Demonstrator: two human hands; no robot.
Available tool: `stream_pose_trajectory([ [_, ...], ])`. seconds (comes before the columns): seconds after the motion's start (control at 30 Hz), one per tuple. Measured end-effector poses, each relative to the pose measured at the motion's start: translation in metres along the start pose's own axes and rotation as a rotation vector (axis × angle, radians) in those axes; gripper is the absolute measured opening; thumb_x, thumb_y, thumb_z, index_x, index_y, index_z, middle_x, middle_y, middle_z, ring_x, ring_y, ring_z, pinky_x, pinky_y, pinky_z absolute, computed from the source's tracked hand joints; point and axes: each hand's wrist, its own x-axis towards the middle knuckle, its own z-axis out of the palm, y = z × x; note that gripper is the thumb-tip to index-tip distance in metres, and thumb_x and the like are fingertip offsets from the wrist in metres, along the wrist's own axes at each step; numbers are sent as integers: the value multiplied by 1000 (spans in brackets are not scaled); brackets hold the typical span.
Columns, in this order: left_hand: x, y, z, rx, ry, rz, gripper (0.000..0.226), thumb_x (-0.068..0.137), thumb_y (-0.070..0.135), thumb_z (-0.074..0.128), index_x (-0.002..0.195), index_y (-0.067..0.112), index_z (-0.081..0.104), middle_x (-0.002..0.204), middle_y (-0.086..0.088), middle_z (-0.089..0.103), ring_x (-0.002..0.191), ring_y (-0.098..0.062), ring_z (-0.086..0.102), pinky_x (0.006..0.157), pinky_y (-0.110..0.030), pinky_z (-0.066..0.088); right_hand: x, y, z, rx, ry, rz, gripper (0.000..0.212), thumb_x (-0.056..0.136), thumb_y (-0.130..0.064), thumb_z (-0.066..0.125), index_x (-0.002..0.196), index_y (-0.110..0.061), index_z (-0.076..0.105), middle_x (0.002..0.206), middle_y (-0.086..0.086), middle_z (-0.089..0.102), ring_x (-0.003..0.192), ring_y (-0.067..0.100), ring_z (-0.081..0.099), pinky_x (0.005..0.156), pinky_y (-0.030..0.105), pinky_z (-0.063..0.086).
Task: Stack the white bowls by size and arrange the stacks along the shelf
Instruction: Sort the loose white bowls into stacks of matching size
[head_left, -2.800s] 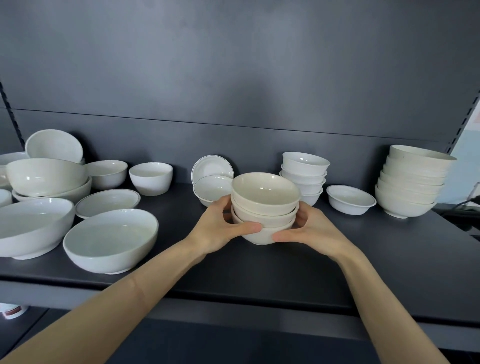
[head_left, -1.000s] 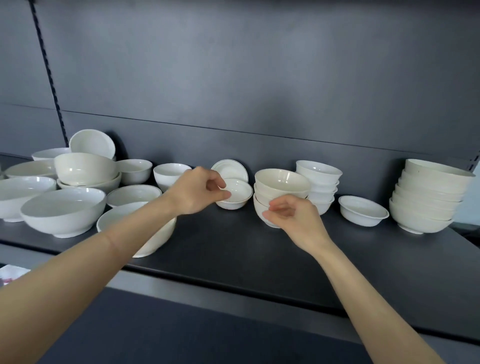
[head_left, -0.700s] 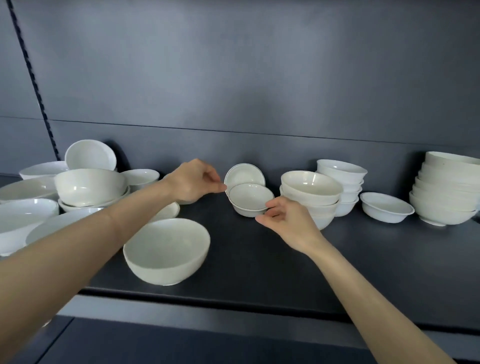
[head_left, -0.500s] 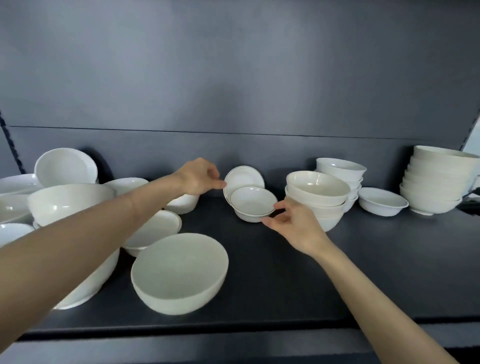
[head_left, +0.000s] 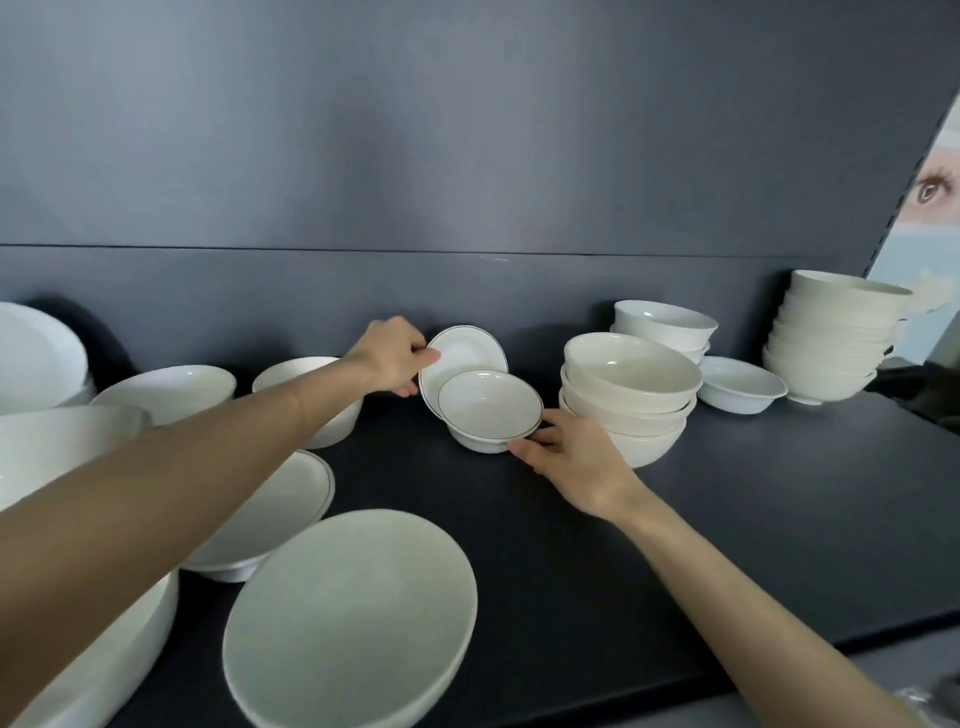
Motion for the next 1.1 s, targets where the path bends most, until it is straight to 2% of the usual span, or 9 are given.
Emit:
stream_pose_trajectory([
  [0.17, -1, -2, 3, 27, 59, 54, 34, 95, 12, 50, 68, -7, 59, 72, -26, 69, 65, -32, 72, 69, -40, 60, 7, -4, 8, 42, 9, 60, 31, 92, -33, 60, 108, -7, 54, 90, 5, 71, 88, 21, 68, 85, 40, 55],
  [0.27, -4, -2, 2, 72, 90, 85, 39, 93, 10, 48, 54, 4, 49, 68, -25, 67, 63, -32, 71, 70, -41, 60, 11, -13, 11, 186, 11, 150, 25, 95, -25, 57, 79, -8, 50, 85, 14, 70, 87, 29, 70, 84, 43, 56],
  [0.37, -7, -2, 1, 97, 105, 93, 43, 94, 9, 47, 51, 7, 44, 63, -22, 65, 62, -31, 71, 70, -40, 59, 14, -19, 12, 226, 37, 189, 31, 97, -17, 53, 67, -8, 48, 71, 13, 65, 76, 30, 68, 79, 39, 58],
  [0.43, -9, -4, -1, 108, 117, 88, 43, 94, 9, 47, 51, 8, 44, 63, -21, 66, 61, -30, 71, 70, -39, 59, 15, -20, 15, 222, 49, 195, 27, 96, -13, 52, 70, -5, 50, 68, 11, 64, 66, 25, 66, 74, 36, 59],
  [0.5, -11, -6, -4, 122, 137, 78, 42, 93, 9, 46, 51, 8, 44, 64, -22, 68, 62, -30, 71, 71, -38, 58, 16, -20, 17, 234, 57, 195, 17, 96, -12, 53, 86, 2, 53, 67, 10, 65, 62, 20, 66, 69, 32, 59],
  [0.63, -15, -11, -15, 179, 190, 48, 40, 92, 9, 46, 52, 5, 45, 65, -23, 66, 63, -33, 69, 72, -40, 57, 16, -20, 15, 284, 51, 198, 19, 95, -8, 53, 104, 9, 54, 69, 11, 65, 61, 19, 67, 61, 27, 59],
  [0.77, -19, -13, -27, 228, 215, 32, 32, 92, 11, 47, 65, -5, 55, 73, -25, 66, 73, -39, 66, 75, -43, 55, 14, -22, 12, 323, 44, 204, 13, 94, -3, 53, 98, 8, 55, 69, 13, 65, 60, 21, 67, 61, 27, 59],
  [0.97, -21, -11, -34, 269, 257, 58, 36, 91, 11, 45, 56, 3, 47, 69, -24, 65, 71, -40, 65, 73, -42, 54, 11, -24, 9, 377, 43, 224, 16, 90, 3, 51, 74, 2, 54, 67, 18, 66, 56, 20, 68, 56, 25, 59],
  [1.1, -21, -9, -41, 309, 309, 95, 39, 92, 13, 45, 53, 6, 46, 71, -25, 65, 76, -44, 61, 74, -44, 53, 8, -22, 6, 407, 9, 222, 15, 89, 4, 52, 75, 4, 55, 65, 19, 66, 52, 18, 68, 53, 24, 58],
])
